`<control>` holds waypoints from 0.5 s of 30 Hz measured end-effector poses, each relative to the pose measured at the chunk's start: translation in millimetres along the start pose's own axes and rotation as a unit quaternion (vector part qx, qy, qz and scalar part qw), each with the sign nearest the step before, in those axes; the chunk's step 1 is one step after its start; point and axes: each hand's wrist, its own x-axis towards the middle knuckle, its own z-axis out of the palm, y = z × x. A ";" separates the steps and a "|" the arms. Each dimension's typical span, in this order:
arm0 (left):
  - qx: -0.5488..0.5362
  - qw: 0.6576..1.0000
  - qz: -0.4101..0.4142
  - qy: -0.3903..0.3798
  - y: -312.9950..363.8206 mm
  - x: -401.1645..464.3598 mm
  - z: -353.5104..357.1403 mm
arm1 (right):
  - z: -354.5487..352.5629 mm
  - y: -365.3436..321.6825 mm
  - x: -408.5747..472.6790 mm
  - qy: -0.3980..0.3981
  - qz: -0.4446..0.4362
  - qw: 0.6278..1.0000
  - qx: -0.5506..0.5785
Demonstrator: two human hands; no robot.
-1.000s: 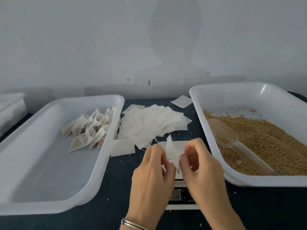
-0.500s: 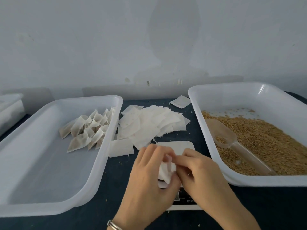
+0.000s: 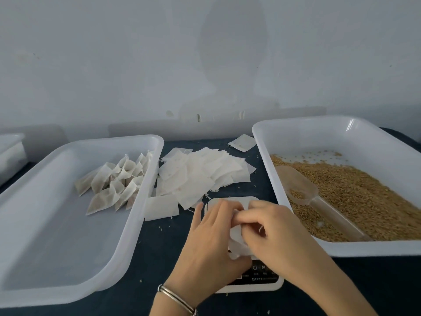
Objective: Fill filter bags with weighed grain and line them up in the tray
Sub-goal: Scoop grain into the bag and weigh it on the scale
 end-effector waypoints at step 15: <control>-0.260 0.957 -0.105 0.074 -2.0 8.1 3.0 | -77.4 135.7 33.7 -0.249 0.296 0.880 -0.277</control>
